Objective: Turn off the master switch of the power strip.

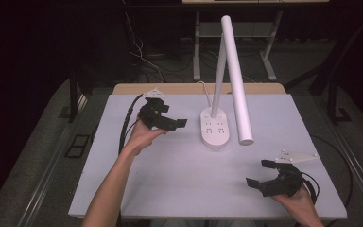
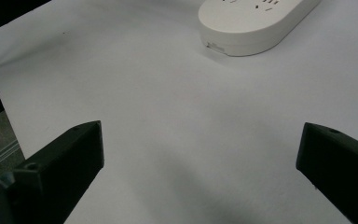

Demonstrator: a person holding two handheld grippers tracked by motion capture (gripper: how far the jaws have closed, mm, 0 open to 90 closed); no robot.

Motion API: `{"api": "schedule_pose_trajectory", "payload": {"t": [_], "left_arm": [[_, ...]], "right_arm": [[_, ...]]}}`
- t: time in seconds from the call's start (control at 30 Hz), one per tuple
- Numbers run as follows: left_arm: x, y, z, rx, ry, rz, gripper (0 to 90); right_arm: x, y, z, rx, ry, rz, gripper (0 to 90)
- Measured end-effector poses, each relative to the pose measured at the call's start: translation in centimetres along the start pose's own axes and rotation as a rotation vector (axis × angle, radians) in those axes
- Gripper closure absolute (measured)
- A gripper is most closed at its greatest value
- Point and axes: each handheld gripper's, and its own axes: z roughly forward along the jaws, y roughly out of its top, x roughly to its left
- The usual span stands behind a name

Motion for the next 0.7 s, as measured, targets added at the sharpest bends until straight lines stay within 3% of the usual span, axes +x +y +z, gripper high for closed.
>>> {"api": "schedule_pose_trajectory", "payload": {"t": [0.4,0.7], "left_arm": [[-1.1,-2.7,-4.4,-0.042,0.0,0.012,0.0],[-2.2,-6.1,-6.3,-0.058,0.01,0.031,0.0]], "right_arm": [[0.0,0.0,0.0,0.001,-0.004,-0.005,0.2],[0.0,0.0,0.0,0.003,-0.007,-0.002,0.2]]}}
